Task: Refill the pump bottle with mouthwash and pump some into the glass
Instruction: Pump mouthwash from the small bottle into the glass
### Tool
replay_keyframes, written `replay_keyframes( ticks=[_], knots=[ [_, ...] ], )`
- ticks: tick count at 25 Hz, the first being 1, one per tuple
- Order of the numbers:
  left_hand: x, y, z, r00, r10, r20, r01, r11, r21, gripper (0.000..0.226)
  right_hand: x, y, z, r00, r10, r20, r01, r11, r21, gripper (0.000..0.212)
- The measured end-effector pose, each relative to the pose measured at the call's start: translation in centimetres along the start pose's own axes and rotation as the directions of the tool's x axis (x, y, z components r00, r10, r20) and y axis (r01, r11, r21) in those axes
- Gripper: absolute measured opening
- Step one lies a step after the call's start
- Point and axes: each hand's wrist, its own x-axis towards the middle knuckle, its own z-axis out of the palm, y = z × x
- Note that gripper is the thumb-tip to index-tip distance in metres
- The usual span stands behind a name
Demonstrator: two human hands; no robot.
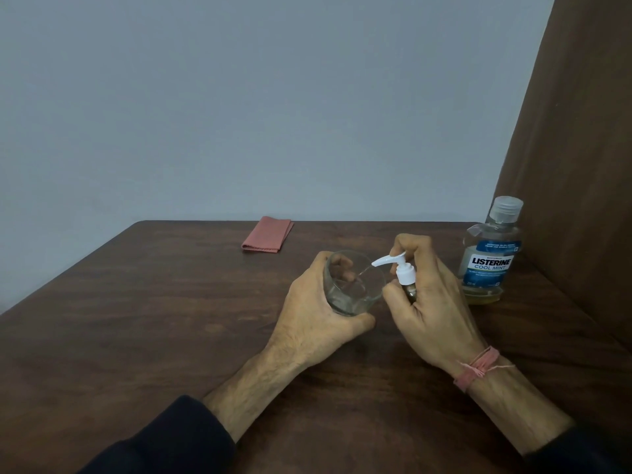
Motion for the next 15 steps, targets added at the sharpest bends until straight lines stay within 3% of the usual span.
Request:
replay_keyframes(
  ticks=[8, 15],
  knots=[
    [0.0, -0.2, -0.2, 0.999, -0.033, 0.021, 0.032, 0.999, 0.032, 0.072, -0.8, 0.9, -0.1, 0.996, 0.043, -0.079, -0.030, 0.988, 0.151, 0.076],
    [-0.2, -0.3, 0.0, 0.998, -0.067, -0.020, 0.068, 0.997, 0.044, 0.075, -0.8, 1.4, 0.2, 0.999, 0.034, -0.022, -0.027, 0.962, 0.273, 0.070]
  ],
)
